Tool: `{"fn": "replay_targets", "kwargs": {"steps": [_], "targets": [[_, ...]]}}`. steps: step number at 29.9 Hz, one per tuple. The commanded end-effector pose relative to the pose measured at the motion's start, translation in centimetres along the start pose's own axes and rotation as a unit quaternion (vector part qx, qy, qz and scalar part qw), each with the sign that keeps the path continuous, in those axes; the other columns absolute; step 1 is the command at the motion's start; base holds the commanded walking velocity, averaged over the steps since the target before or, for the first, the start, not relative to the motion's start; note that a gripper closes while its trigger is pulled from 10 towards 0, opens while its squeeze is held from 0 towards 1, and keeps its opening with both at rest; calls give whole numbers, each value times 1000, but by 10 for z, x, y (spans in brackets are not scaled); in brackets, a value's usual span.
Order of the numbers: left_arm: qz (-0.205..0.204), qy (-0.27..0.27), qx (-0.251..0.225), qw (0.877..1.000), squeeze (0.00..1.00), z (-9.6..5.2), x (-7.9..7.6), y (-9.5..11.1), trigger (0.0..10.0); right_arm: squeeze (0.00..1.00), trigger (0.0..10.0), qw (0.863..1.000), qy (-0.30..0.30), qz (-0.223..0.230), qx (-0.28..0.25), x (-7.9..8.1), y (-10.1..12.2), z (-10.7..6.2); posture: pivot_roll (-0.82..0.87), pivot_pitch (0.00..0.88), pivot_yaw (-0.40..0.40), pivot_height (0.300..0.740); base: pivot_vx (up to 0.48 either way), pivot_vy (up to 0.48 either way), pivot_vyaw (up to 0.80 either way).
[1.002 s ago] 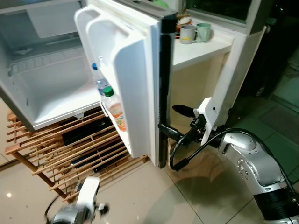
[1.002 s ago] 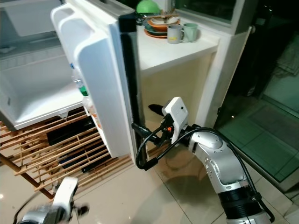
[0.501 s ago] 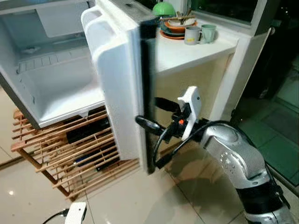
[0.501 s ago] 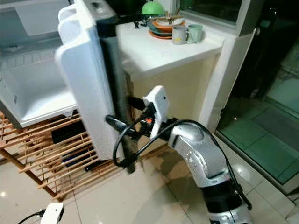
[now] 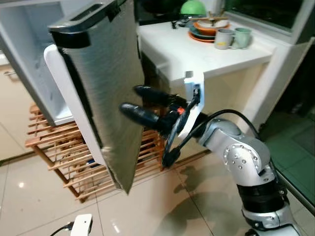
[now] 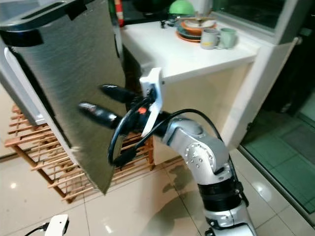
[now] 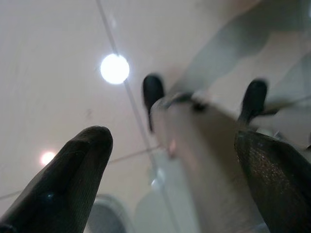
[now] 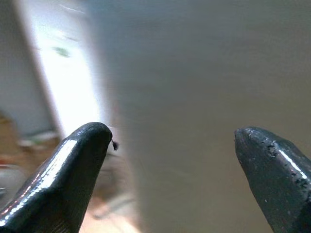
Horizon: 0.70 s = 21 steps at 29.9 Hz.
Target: Restocking fridge
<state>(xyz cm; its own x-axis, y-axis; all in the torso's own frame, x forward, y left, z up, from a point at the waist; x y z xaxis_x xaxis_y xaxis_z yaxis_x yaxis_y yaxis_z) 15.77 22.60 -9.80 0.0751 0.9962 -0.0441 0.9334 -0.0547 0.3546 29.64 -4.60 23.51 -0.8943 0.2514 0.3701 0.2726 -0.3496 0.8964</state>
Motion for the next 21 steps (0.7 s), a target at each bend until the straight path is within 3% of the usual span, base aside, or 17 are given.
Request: {"fn": "replay_targets", "kwargs": {"steps": [1,3,6,8,9,14,18,21], "targets": [[-2,15,-72,997,0,-2,3,33,10000,0,10000,997,-78,-17,4,-23,-5,-11,-82,0,27,740,0,0,0],[5,23,-113,993,0,-4,2,54,10000,0,10000,989,-144,-25,5,-40,-10,-19,-81,0,26,740,0,0,0],[30,17,-176,984,0,-9,-6,86,10000,0,10000,966,-254,-37,15,-69,-21,-37,-75,0,20,740,0,0,0],[44,12,-197,979,0,-11,-10,96,10000,0,10000,961,-276,-31,12,-75,-24,-44,-73,0,20,740,0,0,0],[56,-12,-216,975,0,-17,-5,100,10000,0,10000,953,-301,-33,16,-81,-31,-54,-75,0,26,740,0,0,0],[73,-42,-213,973,0,-18,-3,95,10000,0,10000,945,-324,-43,27,-87,-40,-61,-77,0,34,740,0,0,0],[80,-32,-138,987,0,-10,-1,72,10000,0,10000,950,-308,-46,26,-83,-48,-48,-75,0,38,740,0,0,0],[81,-23,-119,989,0,-8,2,63,10000,0,10000,952,-300,-50,24,-81,-49,-42,-79,0,43,740,0,0,0]]}}
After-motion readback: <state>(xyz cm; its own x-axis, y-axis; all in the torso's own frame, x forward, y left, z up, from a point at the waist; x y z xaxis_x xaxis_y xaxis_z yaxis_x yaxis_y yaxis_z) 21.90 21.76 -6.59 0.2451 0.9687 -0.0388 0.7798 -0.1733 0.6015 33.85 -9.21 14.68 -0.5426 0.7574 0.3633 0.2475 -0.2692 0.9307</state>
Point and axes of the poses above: a point about 5 cm out from each wrist's last joint towards the gripper, its own z axis pointing out of the wrist towards the gripper, its own y axis along the axis of the wrist's last joint, x = y × z, the point moved 1 cm from there along z, pointing out of the wrist towards the gripper, and after that the axes turned 11 degrees about z, right-handed, at the moved point
